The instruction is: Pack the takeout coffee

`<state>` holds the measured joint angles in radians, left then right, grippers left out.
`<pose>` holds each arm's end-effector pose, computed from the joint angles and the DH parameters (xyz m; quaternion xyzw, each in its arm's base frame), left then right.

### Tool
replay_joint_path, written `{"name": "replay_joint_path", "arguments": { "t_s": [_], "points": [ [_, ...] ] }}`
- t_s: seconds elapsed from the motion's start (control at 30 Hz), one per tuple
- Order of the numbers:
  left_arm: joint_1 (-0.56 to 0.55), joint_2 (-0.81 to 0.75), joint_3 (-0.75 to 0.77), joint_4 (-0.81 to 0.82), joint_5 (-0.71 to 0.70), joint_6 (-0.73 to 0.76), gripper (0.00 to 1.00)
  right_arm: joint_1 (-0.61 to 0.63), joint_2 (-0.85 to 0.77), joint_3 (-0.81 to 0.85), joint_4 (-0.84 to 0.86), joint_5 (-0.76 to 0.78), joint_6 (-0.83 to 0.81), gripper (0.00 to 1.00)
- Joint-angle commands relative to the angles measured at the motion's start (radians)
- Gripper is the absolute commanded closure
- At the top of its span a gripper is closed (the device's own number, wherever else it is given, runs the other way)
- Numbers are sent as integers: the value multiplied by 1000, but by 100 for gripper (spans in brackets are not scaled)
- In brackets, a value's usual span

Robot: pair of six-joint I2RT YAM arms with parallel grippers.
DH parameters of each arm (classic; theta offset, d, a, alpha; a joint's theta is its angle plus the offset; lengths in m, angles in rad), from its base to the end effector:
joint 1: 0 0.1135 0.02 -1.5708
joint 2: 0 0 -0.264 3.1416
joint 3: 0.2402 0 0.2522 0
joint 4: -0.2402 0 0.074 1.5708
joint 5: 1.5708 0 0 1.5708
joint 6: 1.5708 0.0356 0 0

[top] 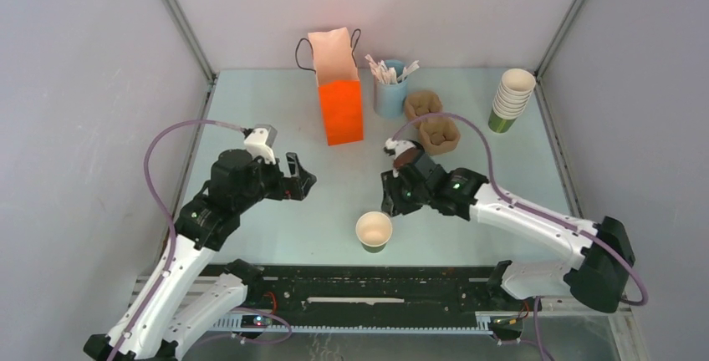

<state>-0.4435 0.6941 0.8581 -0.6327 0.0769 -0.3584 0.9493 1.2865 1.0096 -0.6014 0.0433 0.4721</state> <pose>0.1313 -0.0654 0.3321 0.0563 0.8497 -0.2344 0.4689 0.1573 0.2169 0.2733 -0.2151 0.9155 0.2059 0.2704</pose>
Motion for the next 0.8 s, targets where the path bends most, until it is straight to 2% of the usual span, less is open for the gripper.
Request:
{"name": "replay_joint_path", "arguments": {
  "t_s": [0.0, 0.1, 0.2, 0.33, 0.5, 0.77],
  "points": [
    [-11, 10, 40, -12, -21, 6, 0, -139, -122, 17, 33, -6, -41, 50],
    [-18, 18, 47, -10, -18, 2, 0, -272, -97, 36, 84, -83, -90, 48],
    [-31, 25, 48, -9, -18, -5, 0, -343, 60, 143, 75, -76, -154, 51],
    [-61, 9, 40, -12, -29, -24, 0, -378, 340, 346, 0, 26, -245, 51],
    [-81, -15, 4, -15, -42, -45, 0, -382, 595, 610, -117, 69, -307, 58],
    [-90, 10, 3, -13, -51, -39, 0, -386, 743, 711, -137, 65, -337, 65]
  ]
}}
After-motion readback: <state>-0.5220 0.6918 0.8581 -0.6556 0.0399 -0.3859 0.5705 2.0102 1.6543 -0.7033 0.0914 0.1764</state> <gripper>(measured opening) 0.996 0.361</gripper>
